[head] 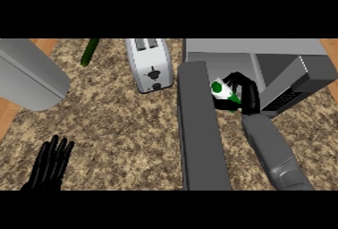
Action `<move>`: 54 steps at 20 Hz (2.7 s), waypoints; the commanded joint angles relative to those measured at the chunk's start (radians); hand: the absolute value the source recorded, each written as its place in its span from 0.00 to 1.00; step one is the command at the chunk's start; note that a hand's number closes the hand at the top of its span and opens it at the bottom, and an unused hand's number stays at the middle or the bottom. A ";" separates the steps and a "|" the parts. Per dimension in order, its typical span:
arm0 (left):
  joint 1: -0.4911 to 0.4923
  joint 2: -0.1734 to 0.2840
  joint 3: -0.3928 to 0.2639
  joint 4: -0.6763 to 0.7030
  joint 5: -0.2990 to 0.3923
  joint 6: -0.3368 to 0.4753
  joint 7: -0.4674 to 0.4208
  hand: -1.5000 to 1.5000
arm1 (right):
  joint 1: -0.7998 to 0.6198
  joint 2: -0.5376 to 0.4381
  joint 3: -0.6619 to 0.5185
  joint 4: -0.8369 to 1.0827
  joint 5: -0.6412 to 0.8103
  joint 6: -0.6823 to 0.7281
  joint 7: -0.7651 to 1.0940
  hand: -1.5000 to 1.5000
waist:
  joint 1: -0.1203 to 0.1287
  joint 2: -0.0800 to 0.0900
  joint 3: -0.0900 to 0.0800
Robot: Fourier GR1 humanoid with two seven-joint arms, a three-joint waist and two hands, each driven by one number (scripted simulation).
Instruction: Pick up the milk, place it into the microwave and close the microwave
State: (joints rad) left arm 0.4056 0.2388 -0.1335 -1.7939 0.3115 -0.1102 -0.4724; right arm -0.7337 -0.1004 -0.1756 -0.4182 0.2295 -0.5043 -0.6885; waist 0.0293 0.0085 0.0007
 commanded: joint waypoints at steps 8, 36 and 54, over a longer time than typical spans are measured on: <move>-0.006 0.028 0.010 -0.010 0.013 -0.057 0.003 0.00 | -0.214 -0.084 -0.005 0.246 0.093 -0.225 0.096 1.00 | 0.060 0.021 0.002; -0.098 -0.015 -0.075 0.037 -0.135 0.016 0.052 0.00 | -0.247 -0.144 -0.033 0.303 0.100 -0.120 0.033 0.00 | 0.080 0.042 0.007; -0.132 -0.081 -0.151 0.078 -0.219 0.051 0.042 0.00 | -0.065 -0.082 -0.178 0.282 -0.046 0.057 -0.224 0.00 | 0.026 0.017 0.003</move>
State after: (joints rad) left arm 0.2829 0.1872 -0.2528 -1.7469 0.1224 -0.0742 -0.4234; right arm -0.8362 -0.2060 -0.3365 -0.1342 0.2007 -0.4568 -0.8525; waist 0.0647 0.0291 0.0047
